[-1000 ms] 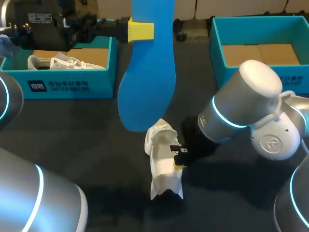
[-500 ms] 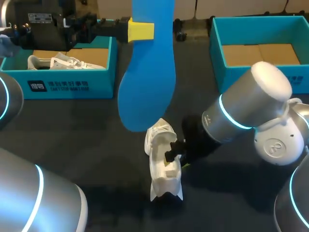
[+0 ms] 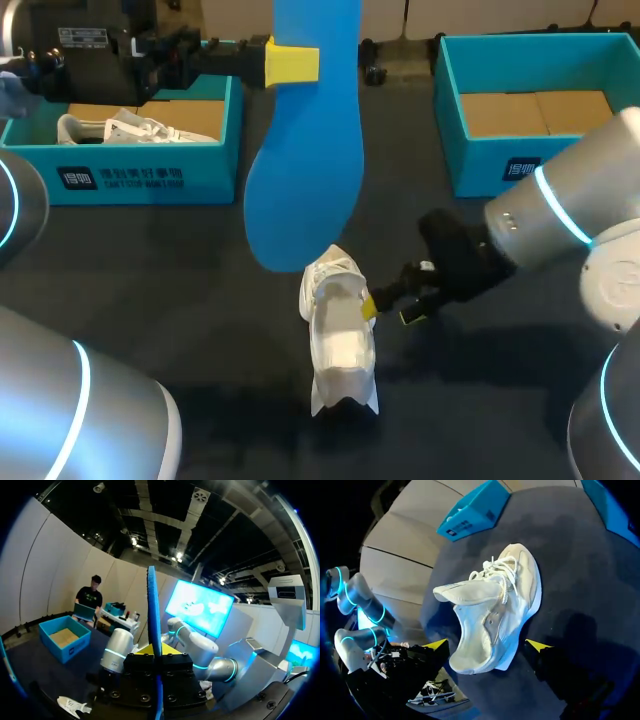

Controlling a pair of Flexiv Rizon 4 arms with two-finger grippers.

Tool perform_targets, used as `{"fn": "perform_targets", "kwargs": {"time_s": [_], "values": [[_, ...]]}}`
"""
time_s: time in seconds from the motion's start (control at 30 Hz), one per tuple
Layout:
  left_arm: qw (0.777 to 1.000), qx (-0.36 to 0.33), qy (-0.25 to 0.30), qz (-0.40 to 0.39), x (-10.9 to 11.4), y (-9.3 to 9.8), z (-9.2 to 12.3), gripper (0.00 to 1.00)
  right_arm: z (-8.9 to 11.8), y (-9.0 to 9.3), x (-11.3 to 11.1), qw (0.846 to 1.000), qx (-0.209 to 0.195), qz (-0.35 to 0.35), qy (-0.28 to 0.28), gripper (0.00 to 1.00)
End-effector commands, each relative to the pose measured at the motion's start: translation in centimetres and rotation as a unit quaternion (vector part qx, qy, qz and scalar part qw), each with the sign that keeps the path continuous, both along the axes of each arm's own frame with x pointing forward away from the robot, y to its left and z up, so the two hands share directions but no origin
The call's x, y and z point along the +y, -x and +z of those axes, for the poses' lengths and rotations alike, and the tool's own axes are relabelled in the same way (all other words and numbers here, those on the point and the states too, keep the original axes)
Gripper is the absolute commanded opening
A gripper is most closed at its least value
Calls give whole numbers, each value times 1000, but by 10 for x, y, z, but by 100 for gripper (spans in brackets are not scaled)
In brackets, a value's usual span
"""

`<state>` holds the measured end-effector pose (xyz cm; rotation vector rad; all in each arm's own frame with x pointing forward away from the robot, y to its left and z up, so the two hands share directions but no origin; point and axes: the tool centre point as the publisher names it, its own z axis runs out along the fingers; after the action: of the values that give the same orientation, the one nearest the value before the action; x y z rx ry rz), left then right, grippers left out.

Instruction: Take the shoe out of the shoebox, open the shoe tongue, remove and reinsert the insole, then place the shoe into the shoebox

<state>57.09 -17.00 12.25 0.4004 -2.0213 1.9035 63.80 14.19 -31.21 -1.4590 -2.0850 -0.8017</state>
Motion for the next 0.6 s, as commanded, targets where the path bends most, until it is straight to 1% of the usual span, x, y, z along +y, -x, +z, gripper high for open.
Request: {"fn": "perform_targets", "kwargs": {"time_s": [0.03,0.1,0.2,0.33,0.37,0.43,0.47,0.6], "values": [[1000,0,-1,-1,-3,-2,1,0,-1,3,-13,999,38,-32,-9,100],[1000,0,-1,-1,-3,-2,1,0,10,0,-19,997,34,-66,-24,100],[1000,0,-1,-1,-3,-2,1,0,27,-3,-26,994,36,-99,-38,100],[1000,0,-1,-1,-3,-2,1,0,52,-6,-33,990,24,-120,-72,100],[1000,0,-1,-1,-3,-2,1,0,59,-7,-34,988,20,-123,-95,100],[1000,0,-1,-1,-3,-2,1,0,73,-9,-34,985,22,-121,-122,100],[1000,0,-1,-1,-3,-2,1,0,78,-10,-33,985,22,-121,-122,100],[1000,0,-1,-1,-3,-2,1,0,78,-10,-33,985,22,-121,-122,100]]}}
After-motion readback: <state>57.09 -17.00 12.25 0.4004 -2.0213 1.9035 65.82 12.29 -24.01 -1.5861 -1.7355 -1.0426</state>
